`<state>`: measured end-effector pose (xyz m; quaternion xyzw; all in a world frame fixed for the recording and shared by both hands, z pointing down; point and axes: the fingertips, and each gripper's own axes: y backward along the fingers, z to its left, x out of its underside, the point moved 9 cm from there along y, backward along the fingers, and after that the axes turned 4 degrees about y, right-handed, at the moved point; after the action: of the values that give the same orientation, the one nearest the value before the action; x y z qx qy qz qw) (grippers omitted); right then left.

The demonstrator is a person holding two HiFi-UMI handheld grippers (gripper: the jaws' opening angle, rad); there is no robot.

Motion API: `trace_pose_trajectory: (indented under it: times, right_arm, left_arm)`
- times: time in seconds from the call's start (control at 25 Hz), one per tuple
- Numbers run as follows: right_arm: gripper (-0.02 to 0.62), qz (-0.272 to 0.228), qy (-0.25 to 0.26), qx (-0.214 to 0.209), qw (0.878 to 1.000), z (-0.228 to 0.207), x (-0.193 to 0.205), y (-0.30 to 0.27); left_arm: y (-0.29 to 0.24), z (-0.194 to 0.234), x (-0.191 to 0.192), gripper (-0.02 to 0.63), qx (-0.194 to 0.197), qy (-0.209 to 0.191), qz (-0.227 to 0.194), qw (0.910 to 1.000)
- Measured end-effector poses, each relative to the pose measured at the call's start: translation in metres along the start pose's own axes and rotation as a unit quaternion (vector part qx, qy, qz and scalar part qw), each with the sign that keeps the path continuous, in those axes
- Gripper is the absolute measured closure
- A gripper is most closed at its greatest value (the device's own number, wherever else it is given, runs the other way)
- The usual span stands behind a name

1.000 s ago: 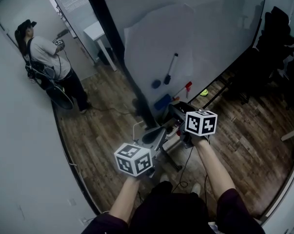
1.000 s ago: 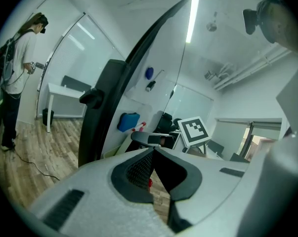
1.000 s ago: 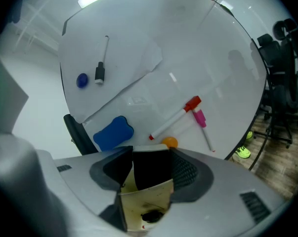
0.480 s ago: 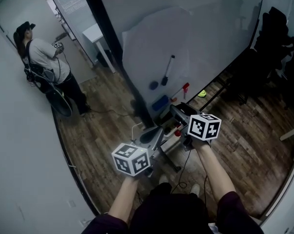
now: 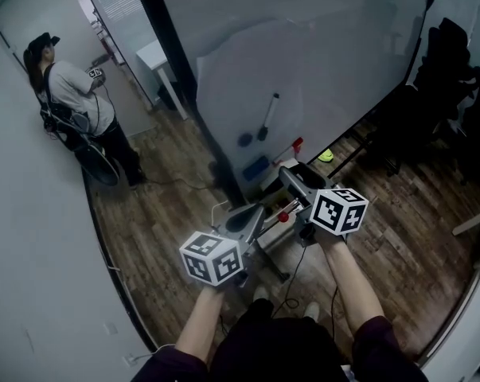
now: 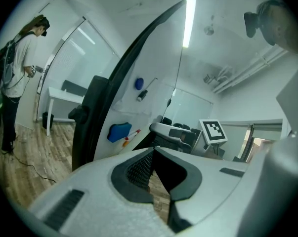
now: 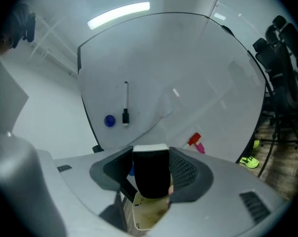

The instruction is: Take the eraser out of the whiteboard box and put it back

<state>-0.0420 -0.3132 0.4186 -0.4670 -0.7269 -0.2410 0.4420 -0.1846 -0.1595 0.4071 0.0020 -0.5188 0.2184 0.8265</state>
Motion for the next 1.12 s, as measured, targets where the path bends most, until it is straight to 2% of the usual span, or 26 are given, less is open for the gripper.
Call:
trace_pose_trajectory:
  times: [0.44, 0.84, 1.12]
  right_arm:
    - [0.373, -0.047, 0.026, -0.033, 0.998, 0.026, -0.038, 0.041]
    - [0.373, -0.109, 0.063, -0.071, 0.99, 0.061, -0.083, 0.1]
    - [0.373, -0.137, 0.084, -0.085, 0.983, 0.081, -0.103, 0.127]
  left_arm:
    - [0.004, -0.031, -0.023, 0.601, 0.008, -0.022, -0.031, 0.9992]
    - [0.023, -0.086, -0.057, 0.601, 0.032, -0.065, -0.086, 0.9936]
    - [0.034, -0.112, -0.073, 0.6, 0.058, -0.07, -0.108, 0.99]
